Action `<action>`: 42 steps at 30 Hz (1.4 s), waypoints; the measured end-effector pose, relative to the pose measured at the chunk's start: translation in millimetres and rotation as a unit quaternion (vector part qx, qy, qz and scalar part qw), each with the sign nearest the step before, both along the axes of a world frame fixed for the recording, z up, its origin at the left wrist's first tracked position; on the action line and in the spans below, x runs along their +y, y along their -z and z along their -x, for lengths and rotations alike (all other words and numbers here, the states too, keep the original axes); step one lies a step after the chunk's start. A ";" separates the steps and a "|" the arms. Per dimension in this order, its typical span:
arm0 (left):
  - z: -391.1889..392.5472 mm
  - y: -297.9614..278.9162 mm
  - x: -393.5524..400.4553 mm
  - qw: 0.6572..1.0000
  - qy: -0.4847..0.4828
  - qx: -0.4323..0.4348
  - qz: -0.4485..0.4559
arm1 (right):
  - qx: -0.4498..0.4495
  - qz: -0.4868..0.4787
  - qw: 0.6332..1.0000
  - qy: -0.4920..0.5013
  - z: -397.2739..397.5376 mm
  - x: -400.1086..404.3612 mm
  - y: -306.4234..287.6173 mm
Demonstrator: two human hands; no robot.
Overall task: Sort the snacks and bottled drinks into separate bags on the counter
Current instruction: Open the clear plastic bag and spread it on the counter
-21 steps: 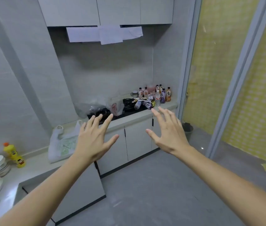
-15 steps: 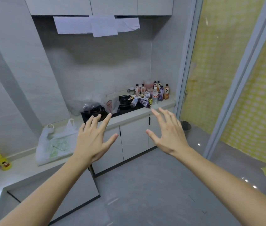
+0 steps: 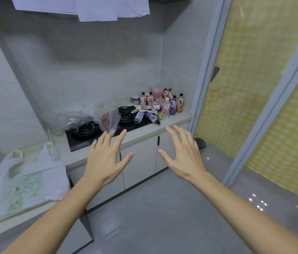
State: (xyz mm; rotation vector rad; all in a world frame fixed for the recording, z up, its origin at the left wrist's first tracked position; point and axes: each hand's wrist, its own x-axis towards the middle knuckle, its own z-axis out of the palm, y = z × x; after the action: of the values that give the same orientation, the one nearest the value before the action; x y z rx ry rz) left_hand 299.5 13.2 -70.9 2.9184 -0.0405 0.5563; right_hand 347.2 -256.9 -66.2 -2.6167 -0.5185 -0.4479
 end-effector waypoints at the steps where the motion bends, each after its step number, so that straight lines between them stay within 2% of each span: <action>1: -17.0 2.4 6.1 1.000 0.002 0.000 0.004 | 0.000 0.002 1.000 0.002 -15.4 6.4 0.9; 7: -105.3 9.5 42.6 1.000 0.024 0.003 0.003 | -0.006 0.001 1.000 0.013 -99.8 38.5 5.7; 18: -262.5 48.0 70.5 0.999 0.015 0.033 0.006 | 0.034 -0.018 0.999 -0.003 -260.3 66.3 49.7; 28: -404.4 78.4 80.2 0.994 -0.085 0.070 0.012 | 0.070 -0.011 0.992 -0.102 -459.0 98.6 94.9; 35: -457.1 94.7 99.9 0.983 -0.156 0.097 0.019 | 0.094 0.008 0.979 -0.178 -546.6 133.2 114.8; 42: -505.1 114.7 151.8 0.974 -0.195 0.110 0.035 | 0.116 0.044 0.967 -0.224 -618.0 200.2 133.3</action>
State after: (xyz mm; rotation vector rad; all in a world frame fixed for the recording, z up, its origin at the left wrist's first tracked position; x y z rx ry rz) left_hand 804.6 165.0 -185.6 2.9075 0.5771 0.2734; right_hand 965.2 -56.6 -199.6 -2.4796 -1.0339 0.0282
